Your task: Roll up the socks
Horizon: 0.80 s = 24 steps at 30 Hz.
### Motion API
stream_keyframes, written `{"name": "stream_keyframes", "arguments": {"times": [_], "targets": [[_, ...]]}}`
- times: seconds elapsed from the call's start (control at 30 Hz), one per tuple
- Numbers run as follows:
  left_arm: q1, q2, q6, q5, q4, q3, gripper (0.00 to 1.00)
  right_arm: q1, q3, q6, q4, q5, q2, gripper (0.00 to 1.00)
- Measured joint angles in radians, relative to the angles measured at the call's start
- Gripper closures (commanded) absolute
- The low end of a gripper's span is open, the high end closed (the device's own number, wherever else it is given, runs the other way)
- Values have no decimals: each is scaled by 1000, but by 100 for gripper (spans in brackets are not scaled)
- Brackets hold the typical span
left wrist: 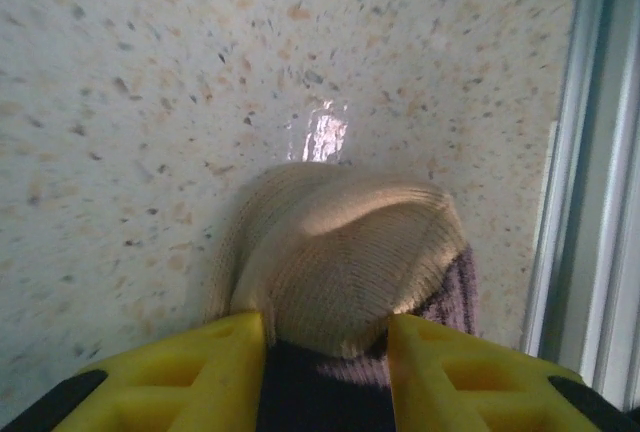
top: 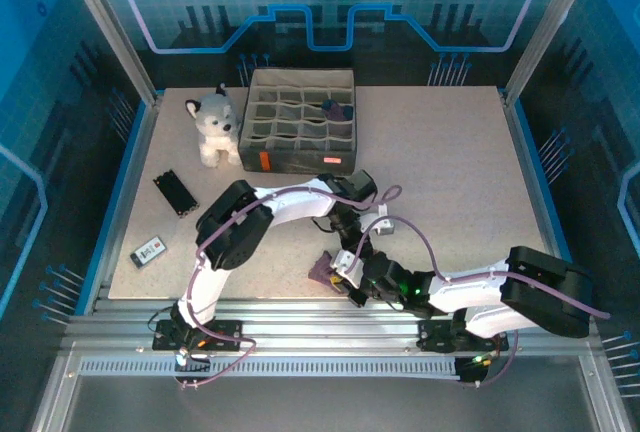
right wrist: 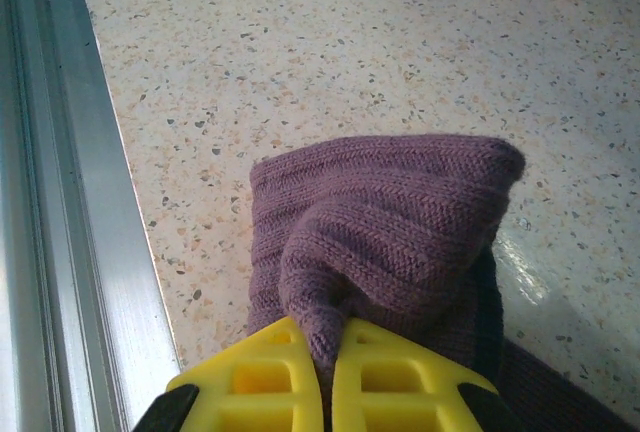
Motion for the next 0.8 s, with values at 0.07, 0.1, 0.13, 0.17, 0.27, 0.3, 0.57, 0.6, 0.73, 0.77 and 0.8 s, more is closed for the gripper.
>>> {"name": "stream_keyframes", "arguments": {"times": [0.07,0.1,0.13,0.17,0.27,0.3,0.57,0.6,0.73,0.77,0.8], "targets": [[-7,23,-10,-16,-33,40,67,0,0,0,0,0,0,100],[-8,29,-18,-30,-45,54,67,0,0,0,0,0,0,100],[-8,38,-31,-45,-56,68,67,0,0,0,-1,1,-1,100],[-8,45,-40,-55,-63,77,67,0,0,0,-5,2,-3,100],[-5,50,-74,-87,-73,92,67,0,0,-4,-29,9,-22,100],[-1,50,-84,-97,-73,94,67,0,0,-8,-39,11,-29,100],[119,50,-156,-134,-65,96,67,-77,6,-44,-107,-25,-72,100],[133,50,-164,-138,-61,96,67,-92,9,-46,-114,-35,-75,100],[192,47,-191,-150,-35,92,67,-147,40,-56,-171,-105,-77,100],[199,46,-195,-154,-29,92,67,-159,49,-56,-185,-127,-76,100],[203,46,-199,-157,-25,92,67,-171,57,-56,-196,-148,-72,100]]}}
